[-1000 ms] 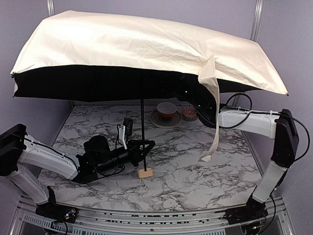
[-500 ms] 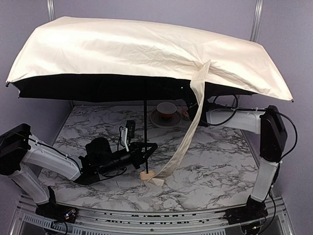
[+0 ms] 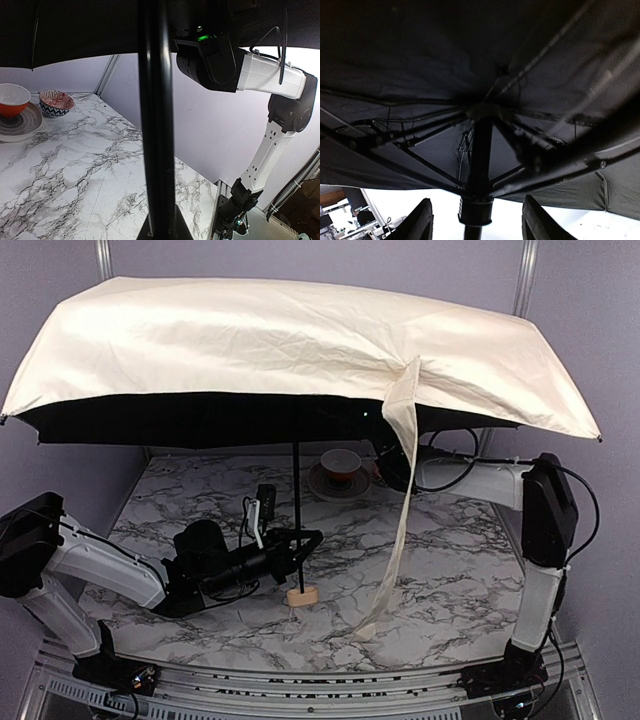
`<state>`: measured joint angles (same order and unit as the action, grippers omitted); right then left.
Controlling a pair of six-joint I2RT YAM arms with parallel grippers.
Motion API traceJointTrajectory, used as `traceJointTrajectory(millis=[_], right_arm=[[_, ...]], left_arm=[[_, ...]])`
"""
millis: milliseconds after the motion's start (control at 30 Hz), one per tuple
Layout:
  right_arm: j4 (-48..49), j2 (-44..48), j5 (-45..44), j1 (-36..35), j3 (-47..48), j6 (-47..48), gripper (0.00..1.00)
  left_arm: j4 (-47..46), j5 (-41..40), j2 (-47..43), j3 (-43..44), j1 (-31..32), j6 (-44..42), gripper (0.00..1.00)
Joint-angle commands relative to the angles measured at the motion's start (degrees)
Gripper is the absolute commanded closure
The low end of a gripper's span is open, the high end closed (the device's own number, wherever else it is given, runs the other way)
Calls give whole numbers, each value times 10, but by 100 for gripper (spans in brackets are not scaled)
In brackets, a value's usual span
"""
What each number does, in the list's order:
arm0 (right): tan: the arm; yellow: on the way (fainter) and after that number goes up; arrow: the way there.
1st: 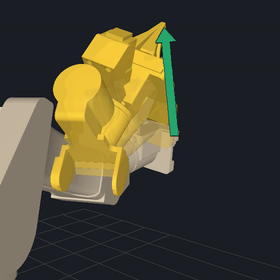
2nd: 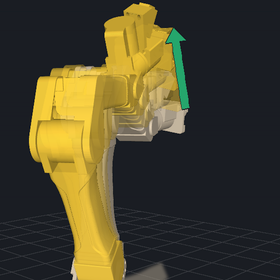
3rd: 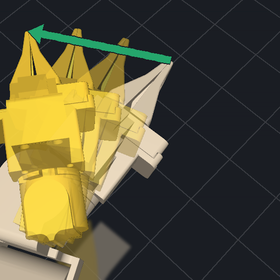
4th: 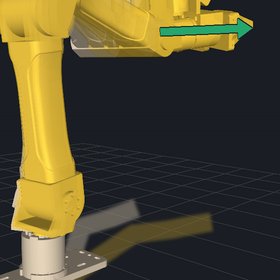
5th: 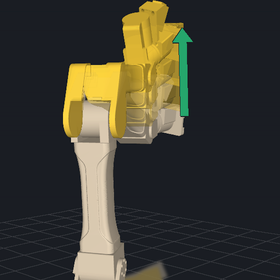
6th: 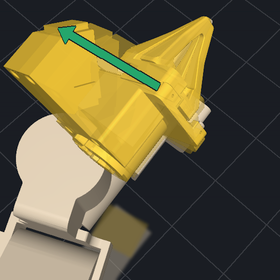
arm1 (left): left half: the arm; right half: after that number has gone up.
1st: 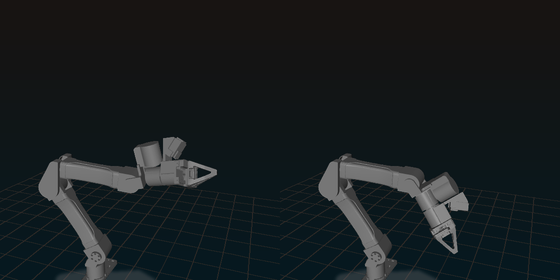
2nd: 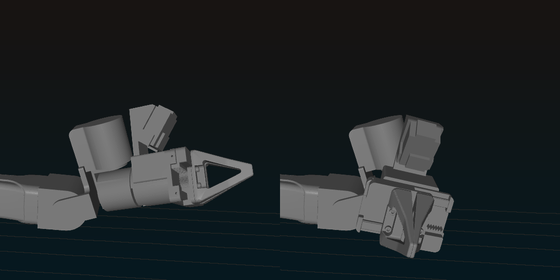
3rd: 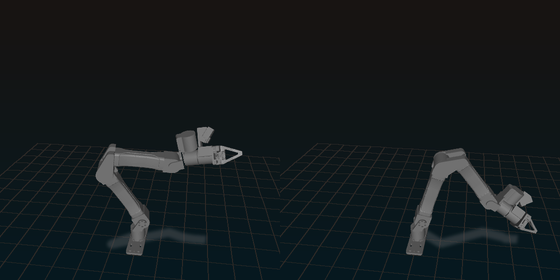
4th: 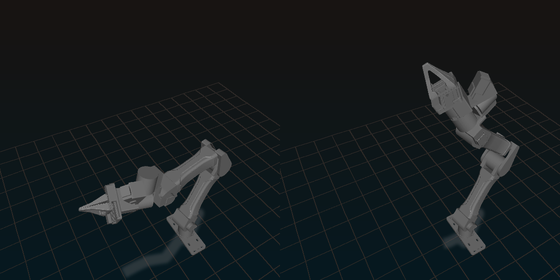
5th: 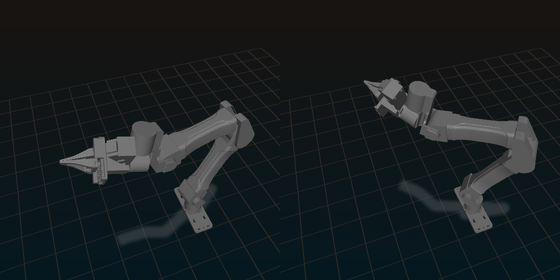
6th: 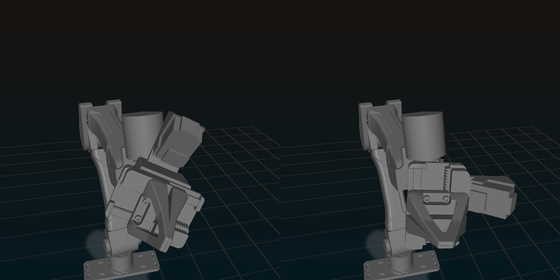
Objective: Put away the umbrella
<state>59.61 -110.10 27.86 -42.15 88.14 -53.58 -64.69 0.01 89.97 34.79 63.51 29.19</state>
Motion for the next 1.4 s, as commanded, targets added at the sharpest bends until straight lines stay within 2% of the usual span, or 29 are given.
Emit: traceJointTrajectory(millis=[0,167,367,500,800,900,933,967,1067,1167,1200,1267,1367], right_arm=[[-11,-6,-3,2,35,8,46],[-7,-9,-7,2,37,3,72],[-25,-8,-1,2,46,15,80],[-31,-7,-3,2,46,19,100],[-23,6,4,2,32,41,100],[-8,6,15,3,32,37,71],[-8,6,17,2,32,36,67],[-9,8,16,2,30,36,67],[-5,15,3,3,17,39,79],[-15,18,3,3,16,47,78],[-19,19,3,3,16,49,82],[-16,21,-1,3,10,52,98],[-9,24,3,3,2,54,100]], left_arm=[[-48,11,-3,19,4,-23,100],[-48,11,-4,18,4,-23,100],[-43,12,-5,19,5,-25,100],[-36,13,-6,23,6,-28,100],[-26,14,-10,27,7,-33,100],[-25,14,-12,28,7,-35,100],[-25,15,-13,28,7,-37,100],[-25,14,-13,27,7,-37,100],[-23,14,-14,27,7,-38,100],[-22,13,-15,27,7,-37,100],[-21,12,-15,27,7,-37,100],[-19,10,-18,26,7,-39,100],[-17,6,-21,24,7,-43,100]])
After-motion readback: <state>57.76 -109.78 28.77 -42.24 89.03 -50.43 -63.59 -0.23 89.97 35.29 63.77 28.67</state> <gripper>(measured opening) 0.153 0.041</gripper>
